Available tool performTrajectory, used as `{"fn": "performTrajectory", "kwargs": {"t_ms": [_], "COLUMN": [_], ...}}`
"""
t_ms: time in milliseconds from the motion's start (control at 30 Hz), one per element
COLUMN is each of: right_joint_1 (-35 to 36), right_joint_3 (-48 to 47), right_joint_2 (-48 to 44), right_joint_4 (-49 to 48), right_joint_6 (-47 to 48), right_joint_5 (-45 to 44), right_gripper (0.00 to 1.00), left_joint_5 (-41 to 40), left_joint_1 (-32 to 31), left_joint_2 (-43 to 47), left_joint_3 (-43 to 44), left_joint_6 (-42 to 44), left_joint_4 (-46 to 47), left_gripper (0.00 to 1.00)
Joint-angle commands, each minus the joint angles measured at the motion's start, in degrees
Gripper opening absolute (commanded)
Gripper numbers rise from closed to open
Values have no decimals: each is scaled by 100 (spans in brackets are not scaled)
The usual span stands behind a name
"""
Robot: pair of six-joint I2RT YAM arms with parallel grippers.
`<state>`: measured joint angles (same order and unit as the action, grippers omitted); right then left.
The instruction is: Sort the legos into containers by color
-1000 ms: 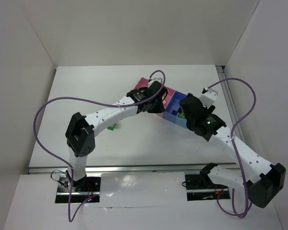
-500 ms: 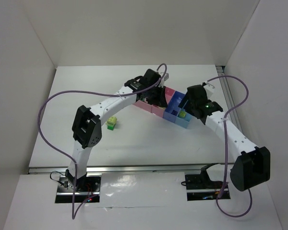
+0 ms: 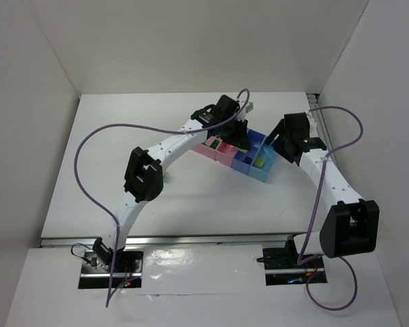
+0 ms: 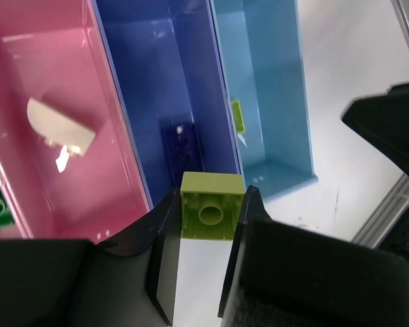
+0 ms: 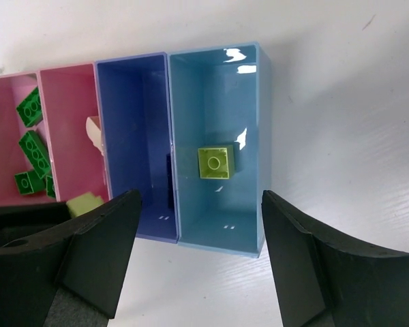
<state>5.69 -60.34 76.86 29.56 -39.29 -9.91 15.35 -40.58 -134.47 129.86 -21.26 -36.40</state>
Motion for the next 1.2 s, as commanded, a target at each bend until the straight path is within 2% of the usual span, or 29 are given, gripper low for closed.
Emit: {"fn": "performTrajectory", "kwargs": {"t_ms": [0,33,67,133,167,233,567,667,1000,1067,1167], "right_joint_1": [-86,-86,-86,-86,-138,-139,-139,-139,-376,-429,-481], "right_joint_3": [-329,-330,-382,-382,-382,-382,-277,-215,-110,-110,-110], "right_joint_2": [-13,-13,-65,-135,-136,-206,-207,-207,-654,-707,-769], "right_joint_4": [-126,-126,-65,-12,-12,-12,-65,-65,102,155,286], "right_joint_6": [123,123,123,185,185,185,185,185,-26,-26,-26], "right_joint_5": [-19,-20,-20,-124,-125,-125,-125,-178,-757,-819,-924], "right_gripper": [79,79,79,79,79,79,79,79,81,81,81], "left_joint_5": [126,126,126,126,187,257,372,784,1557,1629,1865], "left_joint_1": [-3,-3,-3,-3,-3,-3,103,164,-160,-161,-161], "left_joint_2": [-402,-482,-535,-588,-589,-589,-194,-123,-579,-580,-641], "left_joint_3": [486,653,724,725,725,725,330,329,900,900,848], "left_joint_6": [-89,-168,-168,-221,-221,-221,-221,-116,-633,-696,-889], "left_joint_4": [-25,-25,-25,28,115,204,256,309,765,906,1135], "left_gripper": [7,21,24,23,14,4,4,3,1,9,17]}}
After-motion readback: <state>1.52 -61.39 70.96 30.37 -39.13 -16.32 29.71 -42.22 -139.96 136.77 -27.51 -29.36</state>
